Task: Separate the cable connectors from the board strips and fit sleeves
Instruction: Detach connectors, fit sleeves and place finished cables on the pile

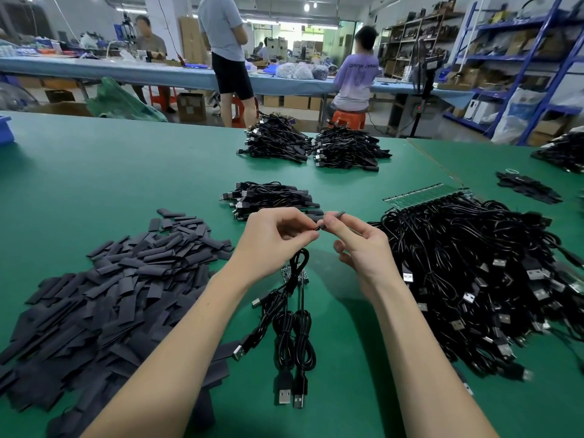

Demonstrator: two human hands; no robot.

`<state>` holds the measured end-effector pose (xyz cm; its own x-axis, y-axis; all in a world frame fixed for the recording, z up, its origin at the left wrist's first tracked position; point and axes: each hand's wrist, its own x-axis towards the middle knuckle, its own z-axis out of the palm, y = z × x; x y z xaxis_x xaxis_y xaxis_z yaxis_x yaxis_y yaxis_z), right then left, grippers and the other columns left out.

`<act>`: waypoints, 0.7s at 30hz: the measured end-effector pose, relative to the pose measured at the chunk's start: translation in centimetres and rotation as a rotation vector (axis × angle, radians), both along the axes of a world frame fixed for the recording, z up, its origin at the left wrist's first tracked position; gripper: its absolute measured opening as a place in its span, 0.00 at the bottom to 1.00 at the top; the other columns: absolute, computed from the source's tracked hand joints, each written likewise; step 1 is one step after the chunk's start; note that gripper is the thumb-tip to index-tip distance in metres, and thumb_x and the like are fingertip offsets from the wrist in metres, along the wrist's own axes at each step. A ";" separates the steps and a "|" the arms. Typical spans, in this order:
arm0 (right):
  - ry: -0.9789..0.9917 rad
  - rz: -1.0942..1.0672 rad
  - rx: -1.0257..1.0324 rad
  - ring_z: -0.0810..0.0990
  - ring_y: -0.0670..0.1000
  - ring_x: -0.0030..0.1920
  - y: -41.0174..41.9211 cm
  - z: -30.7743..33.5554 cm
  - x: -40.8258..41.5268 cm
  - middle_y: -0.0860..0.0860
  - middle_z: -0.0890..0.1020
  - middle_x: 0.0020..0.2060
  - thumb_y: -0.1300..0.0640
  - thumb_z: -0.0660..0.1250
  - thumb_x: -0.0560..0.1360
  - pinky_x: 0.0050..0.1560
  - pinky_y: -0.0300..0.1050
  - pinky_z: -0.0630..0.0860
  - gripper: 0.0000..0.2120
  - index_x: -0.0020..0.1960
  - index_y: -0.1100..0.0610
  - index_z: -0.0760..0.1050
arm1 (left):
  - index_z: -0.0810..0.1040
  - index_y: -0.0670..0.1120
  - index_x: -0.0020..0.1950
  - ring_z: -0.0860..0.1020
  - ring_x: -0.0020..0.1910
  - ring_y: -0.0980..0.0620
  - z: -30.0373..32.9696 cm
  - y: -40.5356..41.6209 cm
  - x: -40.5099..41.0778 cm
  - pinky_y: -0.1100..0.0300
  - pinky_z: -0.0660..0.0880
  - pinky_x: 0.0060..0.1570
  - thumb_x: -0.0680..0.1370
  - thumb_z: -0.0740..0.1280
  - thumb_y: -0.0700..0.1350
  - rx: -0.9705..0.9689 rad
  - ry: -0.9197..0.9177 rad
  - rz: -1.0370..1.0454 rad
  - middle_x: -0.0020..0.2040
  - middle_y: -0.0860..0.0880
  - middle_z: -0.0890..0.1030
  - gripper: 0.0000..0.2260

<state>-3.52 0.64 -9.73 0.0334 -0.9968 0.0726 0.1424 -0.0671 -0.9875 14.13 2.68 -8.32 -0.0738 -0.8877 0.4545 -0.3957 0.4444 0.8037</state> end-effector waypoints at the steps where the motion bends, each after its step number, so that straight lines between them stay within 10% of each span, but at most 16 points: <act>1: -0.009 -0.008 0.002 0.68 0.44 0.30 0.0 0.0 0.0 0.49 0.88 0.46 0.50 0.76 0.75 0.32 0.32 0.68 0.06 0.49 0.52 0.87 | 0.87 0.47 0.46 0.84 0.39 0.56 0.0 0.1 -0.1 0.63 0.79 0.43 0.75 0.76 0.40 -0.004 -0.012 0.000 0.39 0.54 0.86 0.03; 13: -0.035 0.008 0.074 0.65 0.43 0.28 0.2 -0.5 0.0 0.47 0.87 0.47 0.47 0.76 0.74 0.32 0.34 0.66 0.12 0.51 0.54 0.86 | 0.87 0.46 0.45 0.84 0.39 0.53 0.2 0.3 -0.5 0.57 0.80 0.45 0.74 0.77 0.41 -0.067 -0.109 0.010 0.39 0.53 0.86 0.01; 21: -0.082 -0.048 0.074 0.66 0.42 0.26 0.5 -0.8 2.0 0.50 0.84 0.44 0.47 0.77 0.72 0.30 0.34 0.68 0.22 0.62 0.59 0.82 | 0.79 0.44 0.46 0.84 0.38 0.54 -0.1 0.1 0.1 0.64 0.79 0.45 0.73 0.78 0.40 0.117 0.189 0.003 0.37 0.47 0.86 0.09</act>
